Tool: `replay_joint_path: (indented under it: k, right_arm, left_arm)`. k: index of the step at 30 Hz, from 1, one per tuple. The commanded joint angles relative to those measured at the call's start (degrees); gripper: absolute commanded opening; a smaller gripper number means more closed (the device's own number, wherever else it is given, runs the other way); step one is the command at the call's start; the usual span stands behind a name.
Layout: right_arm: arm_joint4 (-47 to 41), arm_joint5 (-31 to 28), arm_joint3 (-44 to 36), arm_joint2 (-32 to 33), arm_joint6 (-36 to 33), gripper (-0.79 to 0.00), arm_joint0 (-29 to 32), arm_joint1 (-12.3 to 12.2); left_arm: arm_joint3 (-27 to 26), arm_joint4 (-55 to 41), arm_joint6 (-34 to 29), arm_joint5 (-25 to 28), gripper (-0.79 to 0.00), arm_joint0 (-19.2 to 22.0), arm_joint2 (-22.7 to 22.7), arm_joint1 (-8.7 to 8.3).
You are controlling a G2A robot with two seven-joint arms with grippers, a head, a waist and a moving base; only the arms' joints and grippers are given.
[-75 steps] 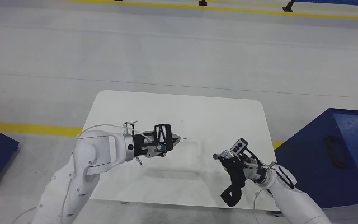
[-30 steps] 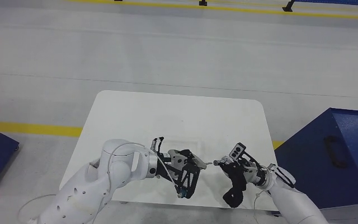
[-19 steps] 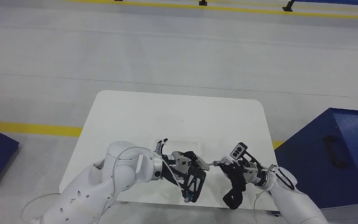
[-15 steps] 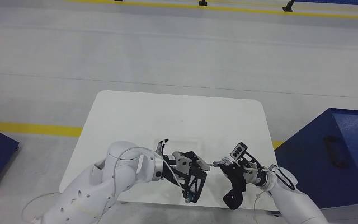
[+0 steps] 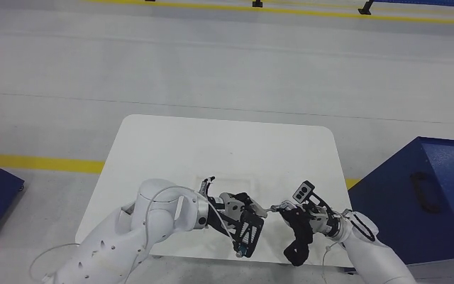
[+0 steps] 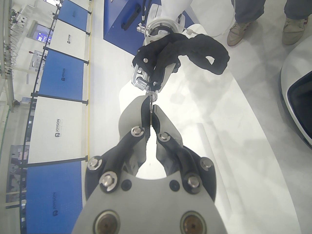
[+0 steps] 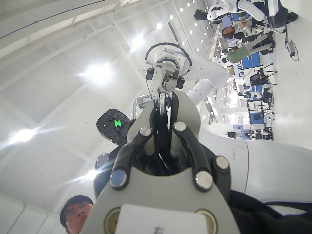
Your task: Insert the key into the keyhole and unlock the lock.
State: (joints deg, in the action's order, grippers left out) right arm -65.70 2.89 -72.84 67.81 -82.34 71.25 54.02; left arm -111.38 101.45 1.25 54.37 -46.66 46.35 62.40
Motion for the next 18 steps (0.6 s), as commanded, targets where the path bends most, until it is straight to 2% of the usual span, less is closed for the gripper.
replay_joint_path:
  k: [1, 18]
  right_arm:
    - [0.22, 0.17, 0.03, 0.07, 0.04, -0.785, 0.03, 0.08]
    - [1.81, 0.45, -0.52, 0.87, 0.23, -0.785, 0.24, 0.79]
  left_arm:
    - [0.03, 0.01, -0.02, -0.01, -0.785, 0.02, -0.03, 0.04]
    - [0.9, -0.15, 0.26, 1.01, -0.785, 0.41, 0.0, 0.26]
